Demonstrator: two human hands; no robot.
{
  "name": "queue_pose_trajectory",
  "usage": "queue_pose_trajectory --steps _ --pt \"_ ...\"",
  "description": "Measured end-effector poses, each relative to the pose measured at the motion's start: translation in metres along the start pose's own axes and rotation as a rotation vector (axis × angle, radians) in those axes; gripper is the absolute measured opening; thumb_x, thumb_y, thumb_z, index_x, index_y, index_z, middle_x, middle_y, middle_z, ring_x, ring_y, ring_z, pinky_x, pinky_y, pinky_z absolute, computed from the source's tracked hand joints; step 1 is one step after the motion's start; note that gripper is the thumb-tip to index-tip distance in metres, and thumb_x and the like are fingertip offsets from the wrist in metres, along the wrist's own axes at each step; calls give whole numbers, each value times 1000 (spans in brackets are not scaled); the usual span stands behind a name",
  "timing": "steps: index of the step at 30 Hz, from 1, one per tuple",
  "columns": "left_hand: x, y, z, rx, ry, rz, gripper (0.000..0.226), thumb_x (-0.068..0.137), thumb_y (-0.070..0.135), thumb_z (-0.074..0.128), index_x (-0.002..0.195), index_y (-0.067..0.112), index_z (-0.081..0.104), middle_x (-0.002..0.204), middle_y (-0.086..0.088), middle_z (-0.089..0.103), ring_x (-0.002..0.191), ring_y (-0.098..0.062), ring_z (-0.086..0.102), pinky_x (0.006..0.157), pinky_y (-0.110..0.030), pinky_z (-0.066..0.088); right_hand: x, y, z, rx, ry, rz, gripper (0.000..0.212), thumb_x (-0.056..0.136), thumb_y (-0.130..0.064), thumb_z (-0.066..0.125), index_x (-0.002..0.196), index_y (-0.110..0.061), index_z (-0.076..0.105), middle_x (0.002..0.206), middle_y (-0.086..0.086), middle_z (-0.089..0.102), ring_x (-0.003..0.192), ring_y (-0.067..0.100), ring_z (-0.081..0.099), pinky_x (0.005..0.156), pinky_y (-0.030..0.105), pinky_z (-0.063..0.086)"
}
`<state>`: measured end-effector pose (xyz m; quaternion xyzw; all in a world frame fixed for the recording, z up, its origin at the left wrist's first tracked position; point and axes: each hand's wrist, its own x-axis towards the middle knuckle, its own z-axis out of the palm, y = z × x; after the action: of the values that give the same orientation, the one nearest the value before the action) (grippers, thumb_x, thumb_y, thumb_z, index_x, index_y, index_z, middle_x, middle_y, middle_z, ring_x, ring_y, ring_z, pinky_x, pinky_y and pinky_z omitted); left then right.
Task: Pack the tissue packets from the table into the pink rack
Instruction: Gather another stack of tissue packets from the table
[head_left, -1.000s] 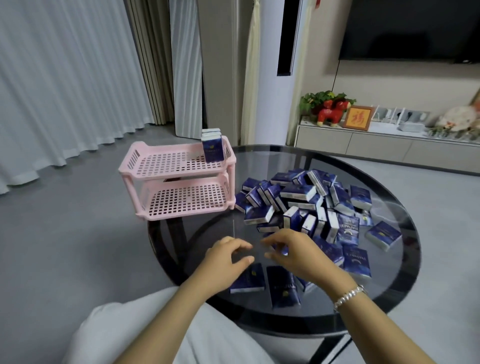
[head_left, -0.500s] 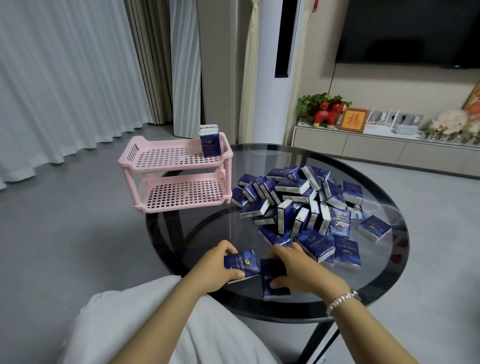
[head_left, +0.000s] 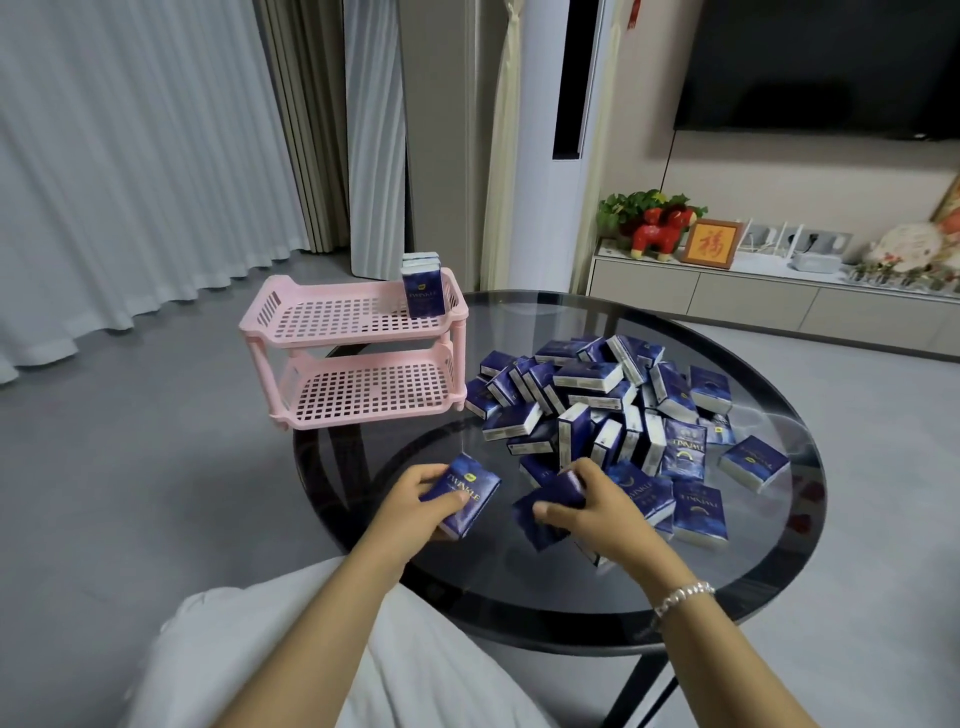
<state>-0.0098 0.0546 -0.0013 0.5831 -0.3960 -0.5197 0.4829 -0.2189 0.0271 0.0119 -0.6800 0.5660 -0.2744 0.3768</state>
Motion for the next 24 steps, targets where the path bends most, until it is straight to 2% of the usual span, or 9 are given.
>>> queue_pose_trajectory --steps 2,4,6,8,11,14,18,21,24 --pt "1 6 5 -125 23 -21 20 90 4 59 107 13 54 103 -6 65 83 -16 64 70 -31 55 1 -4 -1 264 76 50 25 82 -24 70 102 -22 54 93 0 66 75 11 61 62 22 45" --pt "5 9 10 -233 44 -30 25 90 3 58 112 12 53 106 -9 65 85 -18 65 73 -35 55 4 -8 1 520 111 102 23 83 -22 67 105 -26 59 95 1 70 81 13 66 68 26 50" --pt "9 11 17 -280 31 -18 29 90 1 58 114 17 53 106 -7 65 86 -18 65 72 -32 56 8 -12 6 694 172 164 17 84 -20 66 100 -20 62 89 2 71 77 16 66 67 33 52" --pt "11 11 25 -299 -14 -2 29 90 0 56 116 14 56 104 -4 67 88 -17 66 73 -31 55 12 -15 13 776 240 210 16 84 -20 66 96 -10 60 80 3 66 67 16 60 59 29 46" --pt "15 13 33 -365 -65 20 23 92 2 54 113 10 59 110 -7 68 94 -19 67 78 -33 56 16 -18 25 815 304 212 25 82 -24 69 96 -5 59 84 5 62 72 18 55 67 31 44" --pt "20 16 41 -438 -83 16 19 95 9 51 112 7 59 112 -14 67 97 -23 66 84 -36 54 19 -21 31 804 316 169 24 82 -25 70 91 -7 59 84 4 62 74 16 56 70 28 46" --pt "29 20 47 -428 -117 17 41 83 28 61 115 2 57 112 -17 68 103 -28 66 85 -38 55 27 -21 31 724 312 124 22 79 -26 73 86 -10 59 83 4 65 77 14 60 73 30 49" --pt "40 23 51 -373 -124 26 36 83 20 65 114 2 58 111 -17 69 98 -26 68 83 -36 57 34 -19 26 657 289 104 23 78 -28 74 85 -11 60 85 6 67 80 16 62 77 32 50" --pt "54 26 54 -359 -80 13 29 86 13 65 112 4 59 107 -14 71 91 -24 70 82 -36 56 42 -17 14 555 275 62 15 82 -26 69 87 -12 66 85 2 71 81 15 66 74 29 52"
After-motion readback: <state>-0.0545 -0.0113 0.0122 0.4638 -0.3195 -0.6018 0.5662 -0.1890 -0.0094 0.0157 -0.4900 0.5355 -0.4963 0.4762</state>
